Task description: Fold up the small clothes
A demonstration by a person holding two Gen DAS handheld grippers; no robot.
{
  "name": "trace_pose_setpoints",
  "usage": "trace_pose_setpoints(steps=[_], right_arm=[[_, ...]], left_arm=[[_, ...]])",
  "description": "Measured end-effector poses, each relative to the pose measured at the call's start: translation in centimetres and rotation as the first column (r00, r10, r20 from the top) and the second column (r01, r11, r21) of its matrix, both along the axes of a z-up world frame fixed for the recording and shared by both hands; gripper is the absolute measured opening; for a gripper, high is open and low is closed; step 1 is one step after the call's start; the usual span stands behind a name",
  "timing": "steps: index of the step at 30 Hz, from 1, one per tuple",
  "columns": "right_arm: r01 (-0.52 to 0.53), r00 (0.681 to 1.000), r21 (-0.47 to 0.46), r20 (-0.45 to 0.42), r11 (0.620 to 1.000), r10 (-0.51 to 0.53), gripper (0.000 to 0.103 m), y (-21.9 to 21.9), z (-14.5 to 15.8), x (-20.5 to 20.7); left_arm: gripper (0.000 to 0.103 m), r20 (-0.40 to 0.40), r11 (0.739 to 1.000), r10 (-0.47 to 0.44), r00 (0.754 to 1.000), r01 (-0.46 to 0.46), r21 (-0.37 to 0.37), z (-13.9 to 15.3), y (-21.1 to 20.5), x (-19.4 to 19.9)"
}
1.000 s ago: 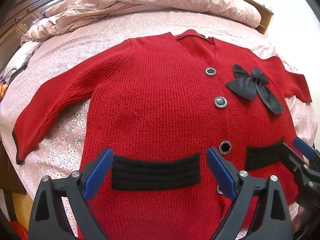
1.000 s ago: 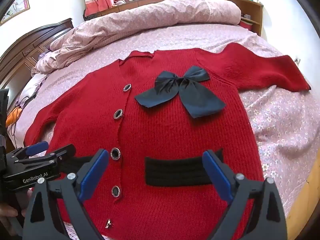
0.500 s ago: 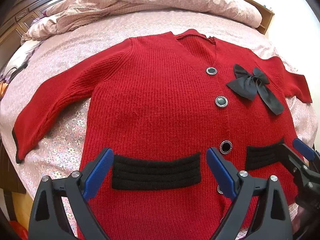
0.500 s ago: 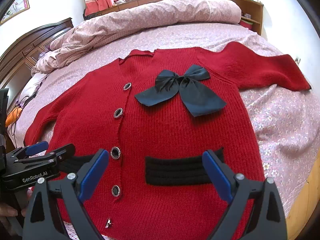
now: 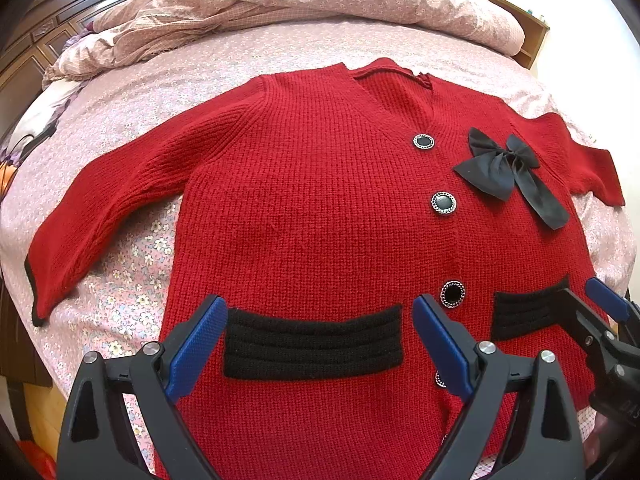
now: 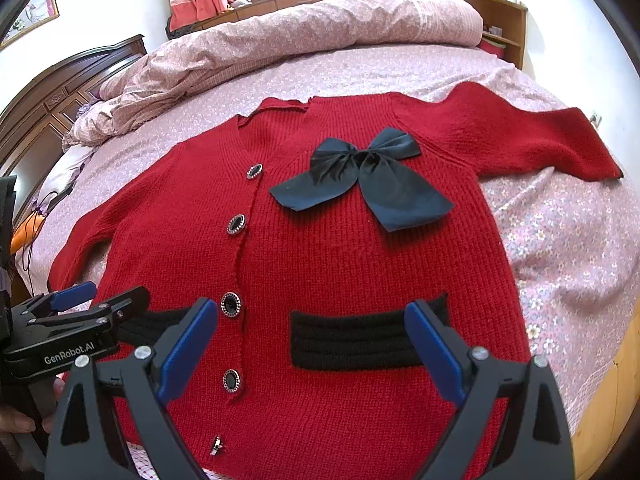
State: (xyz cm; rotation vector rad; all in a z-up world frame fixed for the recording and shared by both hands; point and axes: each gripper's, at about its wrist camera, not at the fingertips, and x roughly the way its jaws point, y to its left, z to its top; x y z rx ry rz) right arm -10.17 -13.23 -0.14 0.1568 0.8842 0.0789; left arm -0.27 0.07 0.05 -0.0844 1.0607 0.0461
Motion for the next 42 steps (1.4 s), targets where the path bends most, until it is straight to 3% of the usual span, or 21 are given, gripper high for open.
trace_pose_setpoints(steps=[42], right_arm=[[0.002, 1.0, 0.006, -0.007, 1.0, -0.002, 0.097, 0.28, -0.74, -0.24]], left_arm=[[0.09, -0.007, 1.0, 0.003, 1.0, -0.003, 0.004, -0.16, 0.37, -0.25]])
